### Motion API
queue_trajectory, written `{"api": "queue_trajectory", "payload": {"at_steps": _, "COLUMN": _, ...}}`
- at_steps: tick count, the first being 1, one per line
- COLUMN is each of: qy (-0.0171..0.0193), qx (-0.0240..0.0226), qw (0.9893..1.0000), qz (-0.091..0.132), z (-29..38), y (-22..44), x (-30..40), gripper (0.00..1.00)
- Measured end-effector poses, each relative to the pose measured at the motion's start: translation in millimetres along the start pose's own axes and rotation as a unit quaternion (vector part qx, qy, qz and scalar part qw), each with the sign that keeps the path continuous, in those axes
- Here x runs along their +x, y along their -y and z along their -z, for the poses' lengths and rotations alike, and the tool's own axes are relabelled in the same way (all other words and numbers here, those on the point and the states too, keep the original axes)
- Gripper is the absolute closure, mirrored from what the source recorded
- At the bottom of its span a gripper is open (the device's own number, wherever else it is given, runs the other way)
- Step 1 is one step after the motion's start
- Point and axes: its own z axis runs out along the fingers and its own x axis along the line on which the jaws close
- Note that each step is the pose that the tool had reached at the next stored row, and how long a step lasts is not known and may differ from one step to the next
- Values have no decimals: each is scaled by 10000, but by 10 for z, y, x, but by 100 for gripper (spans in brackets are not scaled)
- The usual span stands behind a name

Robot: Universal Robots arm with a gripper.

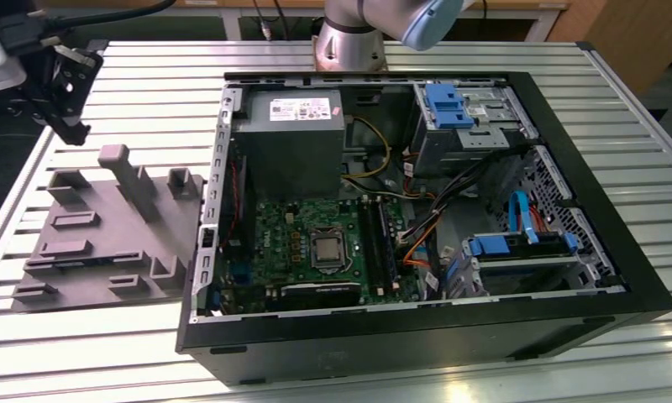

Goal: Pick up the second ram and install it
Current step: 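Reach for the second ram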

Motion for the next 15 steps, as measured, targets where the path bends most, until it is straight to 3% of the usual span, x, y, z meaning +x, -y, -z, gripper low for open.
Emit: {"api": "queue_trajectory", "payload": {"at_steps": 15, "qy": 0, "qx": 0, "qw": 10000, "qz": 0, "z": -31, "y": 42, "x": 36, "gripper": 89}}
